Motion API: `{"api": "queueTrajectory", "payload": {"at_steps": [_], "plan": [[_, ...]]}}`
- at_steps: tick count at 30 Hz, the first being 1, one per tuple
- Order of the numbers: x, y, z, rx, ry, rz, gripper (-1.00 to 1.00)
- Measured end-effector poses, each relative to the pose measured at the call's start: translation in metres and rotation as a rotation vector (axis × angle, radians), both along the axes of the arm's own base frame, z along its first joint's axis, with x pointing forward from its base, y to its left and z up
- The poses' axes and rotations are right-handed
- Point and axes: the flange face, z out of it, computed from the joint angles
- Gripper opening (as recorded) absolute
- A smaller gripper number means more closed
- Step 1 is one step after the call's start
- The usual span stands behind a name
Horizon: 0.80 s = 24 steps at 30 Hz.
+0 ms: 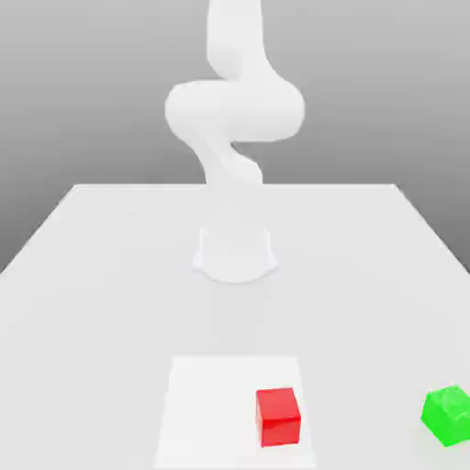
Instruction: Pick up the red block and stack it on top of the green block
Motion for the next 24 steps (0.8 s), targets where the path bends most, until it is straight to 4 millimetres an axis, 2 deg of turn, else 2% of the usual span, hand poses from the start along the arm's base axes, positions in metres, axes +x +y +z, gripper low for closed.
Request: {"api": "queueTrajectory", "payload": {"at_steps": [5, 8, 11, 14, 17, 22, 24], "plan": [[0.056, 0.012, -0.095, -0.015, 0.159, 0.021, 0.0], [0.078, 0.018, -0.154, -0.023, 0.251, 0.035, 0.0], [0.091, 0.025, -0.215, -0.03, 0.343, 0.05, 0.0], [0.096, 0.032, -0.276, -0.035, 0.435, 0.066, 0.0], [0.093, 0.038, -0.337, -0.04, 0.527, 0.083, 0.0], [0.071, 0.049, -0.434, -0.046, 0.68, 0.114, 0.0], [0.066, 0.05, -0.464, -0.045, 0.711, 0.118, 0.0]]}}
